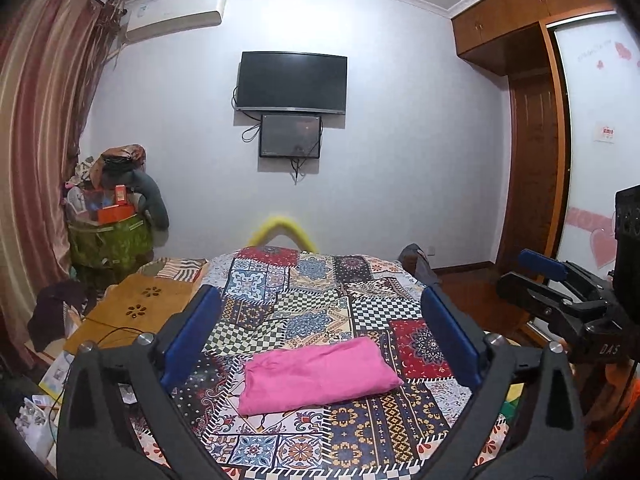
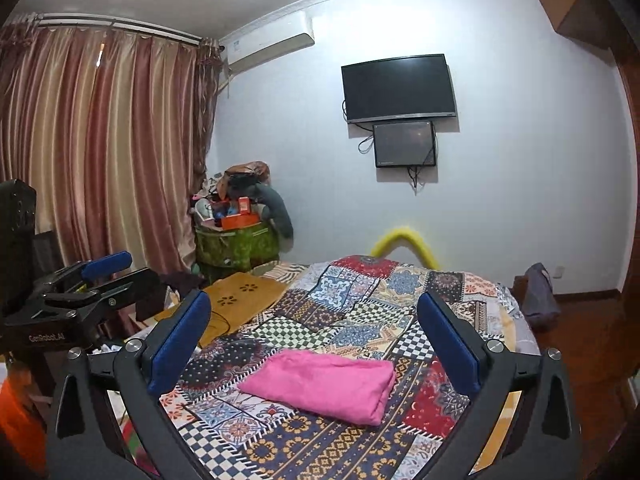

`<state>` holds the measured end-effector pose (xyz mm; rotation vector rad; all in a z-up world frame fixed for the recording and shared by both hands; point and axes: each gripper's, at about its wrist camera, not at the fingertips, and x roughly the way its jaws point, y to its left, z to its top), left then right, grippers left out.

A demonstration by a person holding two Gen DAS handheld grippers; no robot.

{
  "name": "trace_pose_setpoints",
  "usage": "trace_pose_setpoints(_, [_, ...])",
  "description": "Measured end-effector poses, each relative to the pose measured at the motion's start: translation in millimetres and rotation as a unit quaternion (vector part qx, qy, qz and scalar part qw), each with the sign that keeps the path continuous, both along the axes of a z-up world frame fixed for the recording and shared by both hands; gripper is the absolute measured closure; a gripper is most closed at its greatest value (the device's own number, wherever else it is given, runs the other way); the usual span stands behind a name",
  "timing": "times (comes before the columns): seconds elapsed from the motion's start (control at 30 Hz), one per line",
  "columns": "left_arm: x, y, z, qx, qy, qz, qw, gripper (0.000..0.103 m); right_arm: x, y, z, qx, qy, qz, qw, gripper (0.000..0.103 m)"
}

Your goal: Fold small clothes

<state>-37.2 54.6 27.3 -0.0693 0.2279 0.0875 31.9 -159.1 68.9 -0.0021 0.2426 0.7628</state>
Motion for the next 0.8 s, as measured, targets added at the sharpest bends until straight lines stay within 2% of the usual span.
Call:
trace_pose_setpoints(0.17, [-1.5,3.9,-2.8,-0.010,0.001,-0.004,0.9999,0.002,-3.3,-3.3,-2.3,0.000,0.004,-0.003,1.000,0.001])
trace_pose_setpoints(0.8, [2.6,7.5,-9.0,-0.011,0.007,0.000,0.9999,0.000,-5.6,-1.3,-4.3,-0.011,0.012,-0.013,1.000,0.001])
